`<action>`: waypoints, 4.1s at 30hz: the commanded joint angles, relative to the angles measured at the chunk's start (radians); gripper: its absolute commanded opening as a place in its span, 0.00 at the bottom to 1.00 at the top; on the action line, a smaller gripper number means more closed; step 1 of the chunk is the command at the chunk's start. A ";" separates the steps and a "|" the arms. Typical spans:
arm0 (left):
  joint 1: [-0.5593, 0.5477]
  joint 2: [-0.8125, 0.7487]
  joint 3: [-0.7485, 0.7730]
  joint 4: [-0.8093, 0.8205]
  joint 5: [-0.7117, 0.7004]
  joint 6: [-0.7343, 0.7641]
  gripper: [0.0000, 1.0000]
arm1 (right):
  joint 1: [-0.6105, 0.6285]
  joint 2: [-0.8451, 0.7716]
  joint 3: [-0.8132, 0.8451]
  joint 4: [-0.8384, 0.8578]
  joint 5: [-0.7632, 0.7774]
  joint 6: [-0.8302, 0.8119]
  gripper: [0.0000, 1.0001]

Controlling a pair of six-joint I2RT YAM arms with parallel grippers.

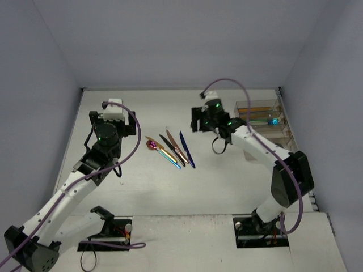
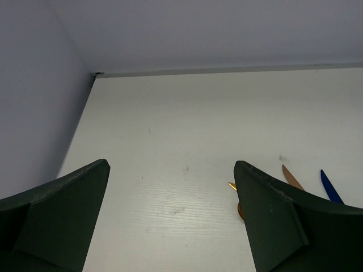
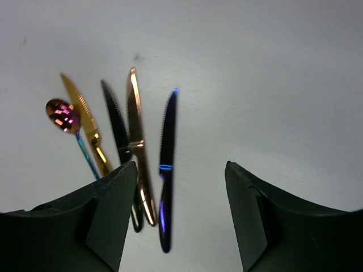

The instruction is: Sort the eating utensils into containers

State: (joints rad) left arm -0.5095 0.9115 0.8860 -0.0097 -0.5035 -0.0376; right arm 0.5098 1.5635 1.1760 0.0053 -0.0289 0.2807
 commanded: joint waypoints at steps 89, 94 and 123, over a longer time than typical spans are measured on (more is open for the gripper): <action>0.010 -0.072 0.023 0.085 -0.055 0.005 0.90 | -0.189 -0.181 -0.043 -0.209 0.370 0.304 0.00; 0.012 -0.075 0.024 0.084 -0.053 0.002 0.90 | -0.418 -0.289 -0.170 -0.208 0.409 0.471 0.00; 0.012 -0.072 0.023 0.081 -0.044 -0.003 0.90 | -0.753 -0.049 -0.202 -0.161 0.410 0.824 0.00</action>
State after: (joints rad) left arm -0.5018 0.8429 0.8860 0.0195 -0.5536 -0.0341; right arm -0.2543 1.4982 0.9257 -0.1995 0.3508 1.0681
